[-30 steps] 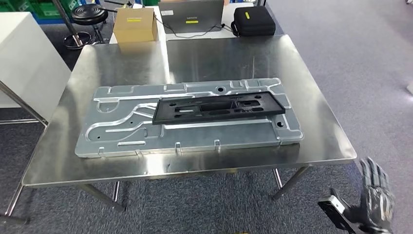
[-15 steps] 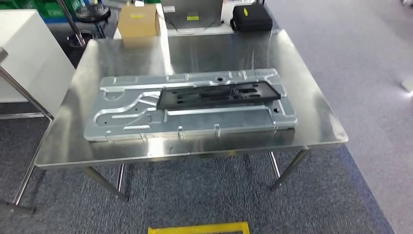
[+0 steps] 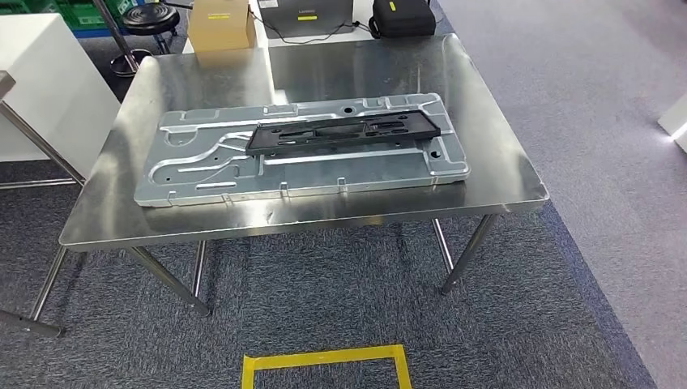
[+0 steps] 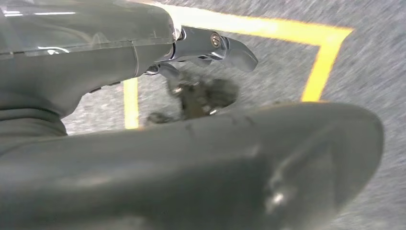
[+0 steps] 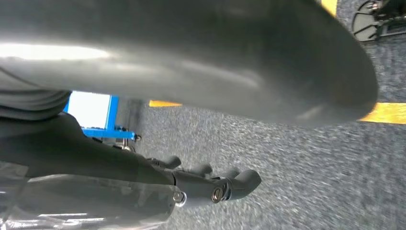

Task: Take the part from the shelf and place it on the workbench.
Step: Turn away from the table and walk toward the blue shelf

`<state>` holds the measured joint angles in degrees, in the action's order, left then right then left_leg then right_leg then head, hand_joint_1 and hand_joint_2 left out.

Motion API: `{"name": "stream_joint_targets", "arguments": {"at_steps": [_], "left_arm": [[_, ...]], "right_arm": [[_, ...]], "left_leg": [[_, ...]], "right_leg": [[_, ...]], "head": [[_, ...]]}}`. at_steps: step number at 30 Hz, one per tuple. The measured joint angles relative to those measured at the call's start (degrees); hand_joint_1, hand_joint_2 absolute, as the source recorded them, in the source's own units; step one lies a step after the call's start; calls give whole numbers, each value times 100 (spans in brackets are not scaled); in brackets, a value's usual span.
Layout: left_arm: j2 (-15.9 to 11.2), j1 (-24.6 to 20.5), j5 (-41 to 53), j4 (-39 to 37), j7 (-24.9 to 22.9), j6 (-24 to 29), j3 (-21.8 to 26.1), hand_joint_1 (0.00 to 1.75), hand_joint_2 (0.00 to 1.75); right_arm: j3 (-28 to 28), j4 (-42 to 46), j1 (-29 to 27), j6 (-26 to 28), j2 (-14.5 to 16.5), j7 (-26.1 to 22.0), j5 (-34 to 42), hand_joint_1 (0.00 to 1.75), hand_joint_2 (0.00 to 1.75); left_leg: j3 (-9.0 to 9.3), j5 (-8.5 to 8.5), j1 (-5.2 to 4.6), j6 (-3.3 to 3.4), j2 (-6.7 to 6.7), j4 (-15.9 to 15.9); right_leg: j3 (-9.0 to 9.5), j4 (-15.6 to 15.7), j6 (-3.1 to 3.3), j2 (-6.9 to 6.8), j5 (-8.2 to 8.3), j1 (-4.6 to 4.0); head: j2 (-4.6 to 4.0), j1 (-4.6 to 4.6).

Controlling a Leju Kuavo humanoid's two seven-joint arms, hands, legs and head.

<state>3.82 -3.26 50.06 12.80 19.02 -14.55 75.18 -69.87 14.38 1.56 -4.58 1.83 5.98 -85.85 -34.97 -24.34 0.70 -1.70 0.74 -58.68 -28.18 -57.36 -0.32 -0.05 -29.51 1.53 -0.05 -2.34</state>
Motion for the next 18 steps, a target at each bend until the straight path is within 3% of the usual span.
{"name": "stream_joint_targets", "arguments": {"at_steps": [1, 3, 4, 5, 6, 7, 9, 11, 12, 14, 15, 16, 18], "left_arm": [[17, 12, 41, -8, -47, 2, -17, 0, 0], [56, 20, 107, -18, -111, 5, -60, 0, 0], [73, 17, 134, -20, -127, 5, -83, 0, 0], [85, 12, 157, -21, -135, 4, -107, 0, 0], [90, 7, 181, -21, -139, 2, -129, 0, 0], [94, 3, 202, -21, -137, -1, -149, 0, 0], [96, -17, 252, -21, -121, -12, -193, 0, 0], [96, -64, 285, -21, -92, -20, -242, 0, 0], [99, -85, 290, -21, -76, -21, -262, 0, 0], [116, -105, 295, -25, -52, -19, -285, 0, 0], [127, -104, 295, -28, -42, -18, -291, 0, 0], [134, -103, 295, -31, -37, -16, -295, 0, 0], [140, -104, 295, -35, -25, -15, -297, 0, 0]], "right_arm": [[-18, -19, 8, 12, 26, -31, -1, 0, 0], [-42, -43, 23, 41, 71, -140, 17, 0, 0], [-56, -52, 26, 48, 90, -194, 35, 0, 0], [-73, -62, 30, 50, 107, -246, 57, 0, 0], [-94, -73, 33, 49, 123, -294, 79, 0, 0], [-112, -83, 37, 47, 138, -341, 98, 0, 0], [-147, -98, 46, 38, 165, -439, 141, 0, 0], [-185, -108, 59, 27, 188, -526, 200, 0, 0], [-207, -113, 66, 24, 196, -562, 232, 0, 0], [-260, -117, 68, 21, 197, -624, 302, 0, 0], [-288, -119, 69, 21, 197, -644, 327, 0, 0], [-312, -123, 68, 21, 197, -657, 340, 0, 0], [-333, -130, 68, 19, 196, -655, 309, 0, 0]], "left_leg": [[-79, -223, 12, -15, -7, -179], [-276, -850, 17, -15, -17, -834], [-341, -1065, 15, -9, -20, -1197], [-346, -1132, 10, 1, -22, -1466], [-266, -1052, 2, 18, -24, -1574], [-89, -879, -11, 41, -24, -1488], [533, -622, -56, 113, -26, -795], [1124, -710, -106, 182, -26, 60], [1266, -780, -130, 215, -23, 307], [1244, -723, -138, 280, 4, 417], [1194, -650, -129, 321, 30, 433], [1130, -569, -115, 362, 57, 447], [960, -421, -107, 411, 95, 443]], "right_leg": [[-77, 8, 61, -15, 71, -6], [-257, 5, 135, -27, 210, -46], [-350, 0, 148, -28, 280, -70], [-447, -7, 155, -29, 351, -95], [-542, -17, 157, -30, 419, -115], [-636, -32, 154, -30, 485, -128], [-785, -69, 131, -29, 598, -141], [-862, -95, 82, -33, 706, -145], [-878, -92, 50, -37, 766, -140], [-900, -65, -17, -25, 870, -126], [-930, -98, -45, -11, 808, -119], [-978, -211, -67, 3, 628, -112], [-1122, -761, -108, 13, 7, -88]], "head": [[0, -2], [1, -4], [1, -4], [1, -3], [1, -3], [1, -3], [1, -4], [1, 0], [0, -1], [0, -1], [0, -3], [1, 4], [1, 16]]}}
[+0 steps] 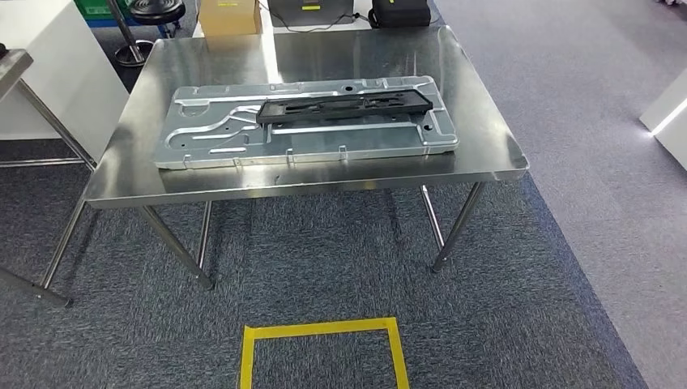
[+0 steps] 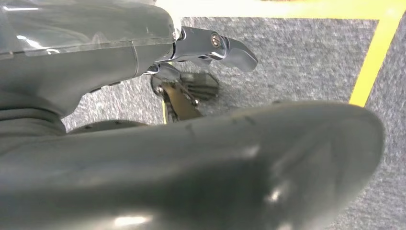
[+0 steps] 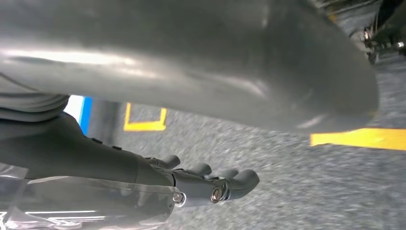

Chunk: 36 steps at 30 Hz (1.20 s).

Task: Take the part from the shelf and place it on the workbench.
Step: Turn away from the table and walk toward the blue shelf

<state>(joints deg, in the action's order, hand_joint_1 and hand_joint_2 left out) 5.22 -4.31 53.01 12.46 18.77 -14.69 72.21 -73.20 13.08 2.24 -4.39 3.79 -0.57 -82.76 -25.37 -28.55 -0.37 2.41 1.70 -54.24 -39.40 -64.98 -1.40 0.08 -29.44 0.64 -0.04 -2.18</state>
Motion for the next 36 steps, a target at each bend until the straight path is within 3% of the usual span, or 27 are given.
{"name": "stream_joint_targets", "arguments": {"at_steps": [1, 2, 3, 4, 6, 8, 10, 12, 13, 16, 17, 18, 19, 20, 21, 23, 25, 27, 28, 30, 32, 33, 34, 36], "left_arm": [[0, -2, 1, 0, 4, 0, -1, 0, 0], [0, -4, 2, 0, 8, -1, -1, 0, 0], [0, -5, 2, 0, 9, -1, -2, 0, 0], [1, -5, 4, 0, 9, -2, -3, 0, 0], [3, -7, 11, 0, 11, -2, -5, 0, 0], [5, -9, 17, 0, 14, 1, -7, 0, 0], [8, -11, 19, -1, 14, 7, -8, 0, 0], [10, -4, 19, -4, 9, 12, -8, 0, 0], [11, 4, 19, -5, 6, 13, -8, 0, 0], [15, 27, 17, -8, 1, 14, -8, 0, 0], [17, 28, 17, -8, 1, 14, -8, 0, 0], [18, 26, 15, -9, 1, 14, -8, 0, 0], [19, 25, 9, -9, 1, 14, -8, 0, 0], [17, 25, -2, -9, 1, 16, -8, 0, 0], [13, 22, -14, -9, 1, 18, -8, 0, 0], [-4, 5, -40, -9, 1, 25, -8, 0, 0], [-18, -7, -63, -9, 2, 35, -8, 0, 0], [-18, -4, -76, -9, 3, 53, -8, 0, 0], [-18, -3, -75, -9, 5, 62, -7, 0, 0], [-19, -9, -72, -9, 9, 69, -6, 0, 0], [-21, -13, -64, -9, 17, 73, -4, 0, 0], [-21, -14, -52, -9, 27, 72, -4, 0, 0], [-19, -15, -38, -9, 40, 71, -4, 0, 0], [-14, -17, 4, -9, 67, 66, -6, 0, 0]], "right_arm": [[-2, -2, 0, -1, -1, 10, -32, 0, 0], [-2, -3, 0, -3, -3, 21, -63, 0, 0], [-2, -4, 3, -4, -3, 32, -86, 0, 0], [-2, -6, 5, -5, -3, 38, -101, 0, 0], [-2, -8, 18, -7, -3, 37, -113, 0, 0], [-2, -10, 42, -5, -5, 36, -117, 0, 0], [-2, -13, 53, -3, -8, 33, -119, 0, 0], [-2, -14, 44, -1, -8, 33, -128, 0, 0], [-2, -14, 43, 0, -8, 33, -140, 0, 0], [-2, -14, 46, 8, -10, 22, -205, 0, 0], [-1, -14, 44, 10, -10, 16, -229, 0, 0], [1, -15, 41, 12, -10, 12, -254, 0, 0], [5, -16, 40, 13, -8, 9, -278, 0, 0], [11, -18, 39, 13, -3, 7, -302, 0, 0], [19, -21, 42, 13, 2, 5, -324, 0, 0], [38, -34, 50, 13, 20, 3, -362, 0, 0], [63, -46, 56, 14, 31, 2, -402, 0, 0], [90, -50, 57, 15, 32, 2, -427, 0, 0], [101, -52, 58, 12, 32, 2, -432, 0, 0], [118, -60, 62, 7, 33, 2, -437, 0, 0], [128, -64, 68, 5, 30, 2, -440, 0, 0], [134, -65, 74, 4, 26, 2, -443, 0, 0], [142, -66, 80, 3, 22, 2, -445, 0, 0], [157, -67, 100, 0, 17, 2, -450, 0, 0]], "left_leg": [[-98, 69, -2, 6, 12, -14], [-207, 137, -2, -1, 24, -36], [-325, 201, -2, -14, 34, -69], [-444, 259, 0, -32, 42, -113], [-670, 353, 3, -83, 47, -231], [-828, 421, -3, -146, 51, -350], [-904, 506, 0, -223, 56, -395], [-961, 485, 33, -302, 23, -432], [-1013, 326, 48, -333, -12, -546], [-1254, -516, 67, -378, -104, -1445], [-1294, -661, 69, -379, -113, -1766], [-1270, -662, 69, -375, -115, -1959], [-1159, -535, 68, -366, -116, -1970], [-952, -350, 66, -350, -117, -1781], [-659, -208, 63, -326, -122, -1425], [-61, -203, 38, -264, -132, -537], [167, -310, 2, -196, -136, -78], [96, -212, 2, -111, -114, -21], [48, -142, 11, -65, -101, -1], [-89, -2, 21, 12, -74, 8], [-268, 112, 6, 42, -65, -33], [-364, 165, 1, 38, -58, -65], [-469, 216, 0, 27, -51, -105], [-681, 303, 1, -10, -44, -211]], "right_leg": [[-64, -367, -25, -1, -252, 12], [-93, -690, -52, -2, -356, 25], [-54, -880, -76, -3, -303, 42], [74, -880, -95, -5, -147, 63], [612, -333, -117, -11, 90, 105], [1172, 463, -91, -12, -50, 95], [1338, 820, -13, -9, -178, 52], [1250, 835, 93, -27, -88, 43], [1193, 843, 145, -38, -27, 41], [952, 836, 233, -49, 173, 19], [856, 824, 238, -47, 239, 5], [756, 805, 238, -45, 304, -7], [654, 783, 233, -42, 364, -14], [558, 760, 224, -37, 420, -18], [477, 738, 211, -33, 475, -20], [359, 708, 161, -29, 584, -28], [311, 723, 93, -36, 702, -21], [283, 743, 22, -30, 764, -12], [251, 681, -8, -22, 665, -5], [121, 228, -44, -10, 136, 14], [-9, -481, -81, -11, -367, 25], [-15, -740, -102, -11, -412, 31], [51, -846, -120, -11, -320, 40], [457, -503, -141, -13, 3, 72]], "head": [[-1, 7], [0, 8], [-1, 7], [-1, 7], [0, 6], [0, 3], [0, 0], [0, 2], [0, 0], [0, -4], [0, -5], [0, -5], [0, -5], [0, -6], [0, -6], [0, -5], [0, -3], [0, -2], [0, 2], [0, 10], [0, 17], [0, 18], [0, 18], [0, 18]]}}
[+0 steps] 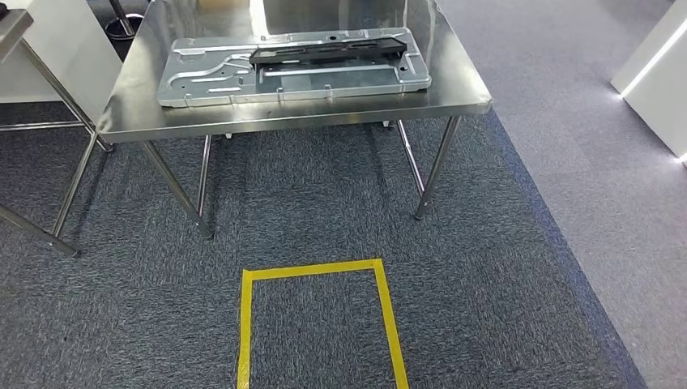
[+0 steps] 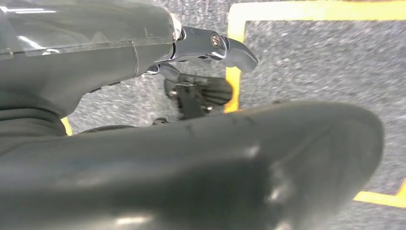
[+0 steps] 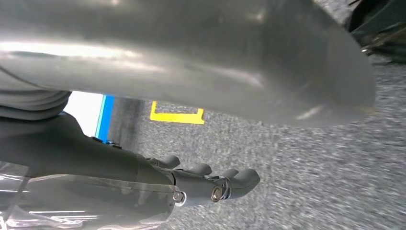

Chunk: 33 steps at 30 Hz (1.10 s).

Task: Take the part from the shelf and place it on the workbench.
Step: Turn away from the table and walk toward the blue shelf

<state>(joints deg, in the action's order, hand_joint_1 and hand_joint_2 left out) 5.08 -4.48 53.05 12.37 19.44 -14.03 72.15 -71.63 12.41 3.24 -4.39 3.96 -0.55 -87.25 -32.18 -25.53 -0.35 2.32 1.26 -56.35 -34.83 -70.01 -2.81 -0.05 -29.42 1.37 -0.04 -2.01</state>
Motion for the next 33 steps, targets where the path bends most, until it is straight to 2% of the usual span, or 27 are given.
{"name": "stream_joint_targets", "arguments": {"at_steps": [1, 2, 3, 4, 6, 7, 8, 9, 11, 12, 13, 14, 16, 17, 18, 19, 21, 22, 23, 26, 27, 28, 29, 30, 31, 32, 33], "left_arm": [[3, -2, 15, 0, 8, -2, -2, 0, 0], [5, -3, 30, 0, 12, -4, -5, 0, 0], [6, -6, 40, 0, 12, -7, -10, 0, 0], [8, -9, 44, 0, 11, -8, -15, 0, 0], [10, -4, 52, 0, 3, -11, -26, 0, 0], [11, 4, 53, 0, -6, -11, -30, 0, 0], [13, 17, 55, 0, -20, -11, -32, 0, 0], [13, 28, 57, 0, -39, -11, -33, 0, 0], [20, 46, 69, 0, -73, -10, -37, 0, 0], [25, 49, 81, 0, -87, -9, -40, 0, 0], [31, 49, 93, 0, -96, -9, -44, 0, 0], [35, 46, 105, 0, -103, -9, -48, 0, 0], [36, 29, 119, 0, -96, -11, -55, 0, 0], [36, 16, 123, 0, -84, -15, -61, 0, 0], [36, 4, 125, 0, -67, -21, -68, 0, 0], [36, -5, 122, 0, -45, -28, -75, 0, 0], [37, -6, 84, 0, 17, -37, -84, 0, 0], [38, -7, 54, 0, 52, -33, -84, 0, 0], [39, -8, 20, 0, 88, -20, -82, 0, 0], [38, -22, -60, 0, 153, 28, -80, 0, 0], [37, -30, -72, 0, 159, 35, -79, 0, 0], [35, -39, -80, 0, 154, 39, -79, 0, 0], [34, -47, -77, 0, 145, 39, -79, 0, 0], [33, -55, -72, 0, 135, 42, -79, 0, 0], [31, -62, -65, 0, 124, 48, -79, 0, 0], [29, -67, -57, 0, 119, 54, -79, 0, 0], [27, -68, -51, 0, 116, 61, -79, 0, 0]], "right_arm": [[7, 0, 14, -1, -2, -1, -4, 0, 0], [11, 0, 28, -1, -3, -1, -8, 0, 0], [14, -1, 39, -1, -4, -2, -12, 0, 0], [16, -1, 45, -1, -5, -2, -15, 0, 0], [18, -3, 36, -2, -7, -1, -16, 0, 0], [18, -4, 30, -3, -8, -1, -16, 0, 0], [18, -4, 24, -2, -10, 0, -18, 0, 0], [19, -4, 20, -2, -15, 0, -23, 0, 0], [20, -4, 11, -1, -25, 10, -37, 0, 0], [20, -4, 8, -2, -30, 21, -46, 0, 0], [20, -4, 8, -8, -32, 34, -51, 0, 0], [20, -4, 10, -19, -34, 53, -56, 0, 0], [21, -4, 12, -50, -36, 94, -57, 0, 0], [21, -4, 12, -64, -36, 112, -57, 0, 0], [22, -4, 12, -73, -36, 123, -57, 0, 0], [22, -4, 11, -75, -36, 125, -58, 0, 0], [24, -4, 5, -72, -36, 119, -70, 0, 0], [26, -4, 2, -70, -36, 109, -80, 0, 0], [32, -4, 0, -71, -36, 99, -93, 0, 0], [69, -4, 15, -74, -52, 43, -144, 0, 0], [85, -4, 25, -75, -59, 22, -158, 0, 0], [102, -4, 40, -77, -62, 8, -171, 0, 0], [120, -5, 57, -79, -63, 0, -180, 0, 0], [137, -8, 77, -80, -63, -2, -186, 0, 0], [152, -11, 101, -81, -62, -3, -195, 0, 0], [165, -15, 127, -82, -61, -3, -205, 0, 0], [178, -21, 152, -87, -58, -1, -216, 0, 0]], "left_leg": [[-95, 30, -6, -24, 0, -60], [-168, 60, -10, -53, 4, -114], [-220, 95, -14, -85, 9, -153], [-262, 138, -14, -118, 15, -175], [-329, 195, -2, -185, 9, -194], [-378, 116, 6, -217, -10, -249], [-440, -68, 16, -248, -34, -396], [-519, -340, 33, -275, -56, -654], [-662, -847, 54, -317, -74, -1364], [-678, -936, 63, -331, -74, -1638], [-619, -895, 68, -337, -74, -1749], [-459, -753, 72, -339, -74, -1651], [109, -506, 76, -318, -81, -946], [407, -490, 69, -293, -91, -508], [604, -523, 58, -262, -100, -186], [699, -568, 41, -227, -108, 5], [654, -508, 32, -141, -95, 79], [609, -450, 36, -90, -80, 92], [552, -382, 42, -32, -64, 105], [319, -177, 14, 60, -42, 106], [230, -108, -1, 59, -40, 96], [133, -39, -14, 55, -38, 79], [28, 28, -22, 46, -37, 55], [-79, 92, -28, 34, -38, 25], [-178, 151, -31, 17, -39, -11], [-260, 199, -38, -5, -40, -49], [-319, 249, -43, -32, -38, -79]], "right_leg": [[299, 384, 0, 0, 48, 10], [576, 785, 20, 3, 1, 6], [763, 1091, 47, 6, -83, -7], [849, 1276, 81, 10, -159, -29], [802, 1361, 175, -2, -127, -33], [752, 1371, 229, -11, -73, -27], [693, 1383, 282, -23, -11, -17], [629, 1384, 320, -33, 49, -19], [479, 1369, 351, -33, 165, -36], [395, 1352, 350, -34, 219, -44], [308, 1329, 345, -35, 270, -50], [220, 1300, 336, -34, 316, -51], [71, 1239, 299, -28, 399, -54], [18, 1212, 270, -26, 441, -59], [-15, 1200, 236, -26, 488, -62], [-36, 1200, 201, -29, 539, -62], [-60, 1212, 131, -27, 620, -52], [-89, 1172, 106, -20, 558, -47], [-139, 1043, 88, -13, 383, -43], [-369, 97, 65, -4, -469, -29], [-404, -217, 58, -3, -587, -28], [-377, -401, 57, -3, -551, -28], [-265, -405, 64, -3, -398, -29], [-55, -216, 80, -3, -212, -30], [252, 140, 107, -3, -95, -33], [601, 614, 135, -3, -83, -49], [897, 1049, 164, -4, -150, -66]], "head": [[0, 0], [0, -3], [0, -3], [0, -5], [0, -2], [0, -3], [0, -5], [0, -8], [0, -14], [0, -14], [0, -14], [0, -15], [0, -16], [0, -14], [0, -11], [0, -10], [0, -8], [0, -7], [0, -1], [0, 14], [0, 14], [-1, 13], [-1, 13], [0, 13], [0, 12], [0, 12], [0, 9]]}}
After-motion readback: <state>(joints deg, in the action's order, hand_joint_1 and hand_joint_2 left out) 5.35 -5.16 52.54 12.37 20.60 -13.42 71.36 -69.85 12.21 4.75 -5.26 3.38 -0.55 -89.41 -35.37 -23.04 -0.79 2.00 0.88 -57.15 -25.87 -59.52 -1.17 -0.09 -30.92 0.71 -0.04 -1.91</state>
